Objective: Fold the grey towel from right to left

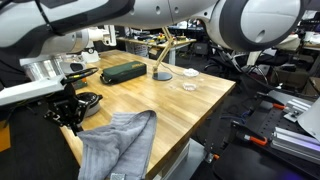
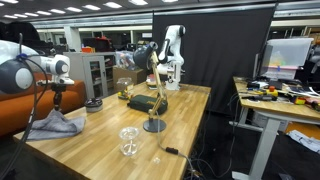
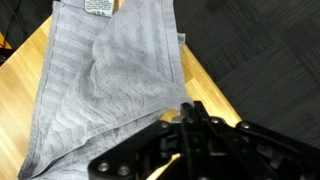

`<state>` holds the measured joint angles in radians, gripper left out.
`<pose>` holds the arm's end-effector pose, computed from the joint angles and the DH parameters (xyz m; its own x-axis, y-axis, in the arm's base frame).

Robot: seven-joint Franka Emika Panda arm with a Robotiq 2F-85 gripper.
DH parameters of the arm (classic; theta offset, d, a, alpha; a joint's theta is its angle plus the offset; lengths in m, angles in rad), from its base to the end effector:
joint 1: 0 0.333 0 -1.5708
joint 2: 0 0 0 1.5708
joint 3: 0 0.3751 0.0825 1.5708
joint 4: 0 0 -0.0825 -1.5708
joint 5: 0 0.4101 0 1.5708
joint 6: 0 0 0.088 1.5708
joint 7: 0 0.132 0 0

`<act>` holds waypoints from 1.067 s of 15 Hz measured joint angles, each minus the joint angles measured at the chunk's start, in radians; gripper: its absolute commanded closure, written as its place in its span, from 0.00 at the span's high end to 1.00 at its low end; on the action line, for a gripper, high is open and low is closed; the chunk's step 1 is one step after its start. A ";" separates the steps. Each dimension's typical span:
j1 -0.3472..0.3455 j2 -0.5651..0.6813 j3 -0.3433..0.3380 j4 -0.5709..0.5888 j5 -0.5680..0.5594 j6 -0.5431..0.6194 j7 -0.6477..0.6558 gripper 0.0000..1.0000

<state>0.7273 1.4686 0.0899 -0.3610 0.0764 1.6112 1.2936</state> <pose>0.6151 0.5969 0.1185 0.8184 -0.5328 -0.2154 -0.5078 -0.8459 0.1631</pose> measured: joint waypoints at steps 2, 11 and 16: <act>0.008 0.000 0.000 -0.001 0.000 -0.001 0.042 0.01; -0.003 -0.028 -0.046 0.000 -0.048 -0.025 0.204 0.01; -0.009 -0.052 -0.045 -0.001 -0.047 -0.105 0.229 0.01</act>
<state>0.7183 1.4162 0.0447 -0.3621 0.0295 1.5061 1.5224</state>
